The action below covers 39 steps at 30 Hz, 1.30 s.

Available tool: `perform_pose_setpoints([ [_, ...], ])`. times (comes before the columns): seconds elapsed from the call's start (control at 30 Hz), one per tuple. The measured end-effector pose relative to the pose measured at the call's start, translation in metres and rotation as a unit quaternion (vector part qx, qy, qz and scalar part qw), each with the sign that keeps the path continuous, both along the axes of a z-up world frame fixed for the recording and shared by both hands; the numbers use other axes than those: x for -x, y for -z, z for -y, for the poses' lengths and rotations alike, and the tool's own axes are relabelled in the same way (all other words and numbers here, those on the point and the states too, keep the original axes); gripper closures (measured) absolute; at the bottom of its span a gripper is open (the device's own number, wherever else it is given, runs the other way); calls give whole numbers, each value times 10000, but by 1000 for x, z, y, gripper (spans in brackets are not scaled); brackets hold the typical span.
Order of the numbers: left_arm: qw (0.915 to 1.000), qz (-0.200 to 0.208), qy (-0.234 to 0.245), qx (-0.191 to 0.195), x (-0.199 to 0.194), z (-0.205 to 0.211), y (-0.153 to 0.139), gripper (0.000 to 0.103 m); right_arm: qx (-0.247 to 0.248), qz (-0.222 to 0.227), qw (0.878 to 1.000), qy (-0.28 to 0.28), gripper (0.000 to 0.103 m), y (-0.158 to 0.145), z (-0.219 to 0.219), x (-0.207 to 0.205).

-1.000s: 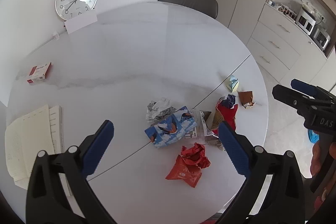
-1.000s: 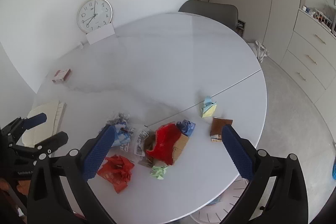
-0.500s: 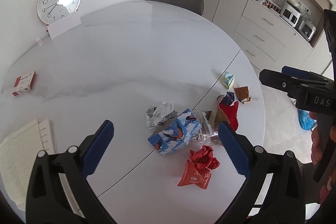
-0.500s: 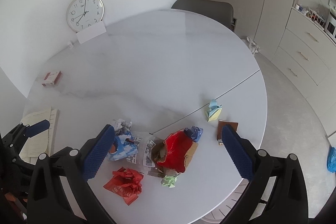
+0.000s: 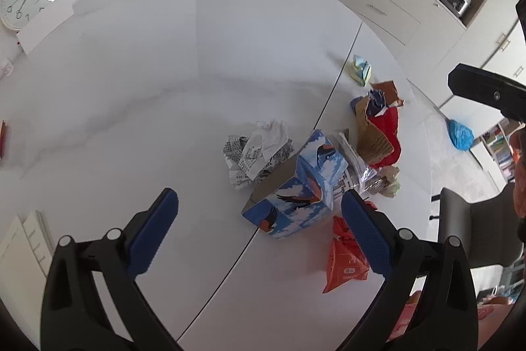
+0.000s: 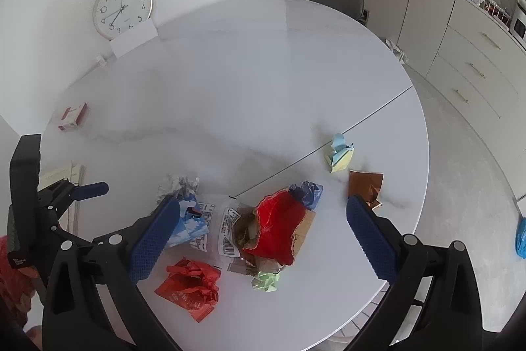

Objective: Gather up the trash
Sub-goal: 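Grasp the blue bird-print tissue box with the left tool, then grasp the red snack wrapper with the right tool while the left tool holds the tissue box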

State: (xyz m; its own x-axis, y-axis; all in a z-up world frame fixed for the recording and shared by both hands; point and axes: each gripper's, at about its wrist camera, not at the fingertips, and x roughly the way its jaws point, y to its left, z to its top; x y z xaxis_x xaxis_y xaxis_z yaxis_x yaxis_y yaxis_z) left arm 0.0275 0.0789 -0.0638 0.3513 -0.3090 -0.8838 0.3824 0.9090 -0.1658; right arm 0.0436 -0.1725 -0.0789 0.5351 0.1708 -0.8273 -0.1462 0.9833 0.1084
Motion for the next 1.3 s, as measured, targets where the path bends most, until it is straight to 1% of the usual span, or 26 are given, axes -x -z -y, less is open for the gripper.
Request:
perform_pose_setpoints([
  [0.1,9990,-9,451,-31,0,9,9,8,-10,-114,9999,95,2,7,5,-3],
  [0.2,9951,112,975,-113,3,23,13,8,-30,-218,9996,196,2,14,10,-6],
  [0.27,9906,238,1326,-230,6,33,16,8,-35,-291,9992,255,2,18,13,-7],
  [0.37,9807,441,1824,-544,10,47,25,9,-32,-368,9989,303,2,23,14,-7],
  [0.47,9707,526,2186,-852,11,58,37,21,-21,-416,9986,326,2,25,15,-6],
  [0.53,9688,481,2267,-878,10,60,42,31,-21,-432,9985,332,2,25,16,-5],
  [0.57,9690,479,2263,-868,9,59,43,34,-19,-430,9985,337,2,25,16,-4],
  [0.6,9695,472,2256,-840,8,58,43,40,-20,-428,9985,344,2,25,17,-3],
  [0.63,9699,456,2250,-808,7,57,42,48,-27,-435,9984,358,2,25,18,-2],
  [0.7,9720,415,2197,-725,4,55,42,48,-45,-451,9982,380,2,25,19,-2],
  [0.83,9755,467,2067,-596,7,51,38,49,-79,-468,9982,370,2,25,21,0],
  [1.0,9823,466,1780,-362,14,41,19,49,-83,-431,9987,267,2,22,17,3],
  [1.17,9916,457,1199,-185,27,18,-4,49,-194,-524,9984,-119,2,24,7,16],
  [1.3,9972,454,555,-191,39,-6,-19,49,-501,-782,9941,-565,2,36,-13,42],
])
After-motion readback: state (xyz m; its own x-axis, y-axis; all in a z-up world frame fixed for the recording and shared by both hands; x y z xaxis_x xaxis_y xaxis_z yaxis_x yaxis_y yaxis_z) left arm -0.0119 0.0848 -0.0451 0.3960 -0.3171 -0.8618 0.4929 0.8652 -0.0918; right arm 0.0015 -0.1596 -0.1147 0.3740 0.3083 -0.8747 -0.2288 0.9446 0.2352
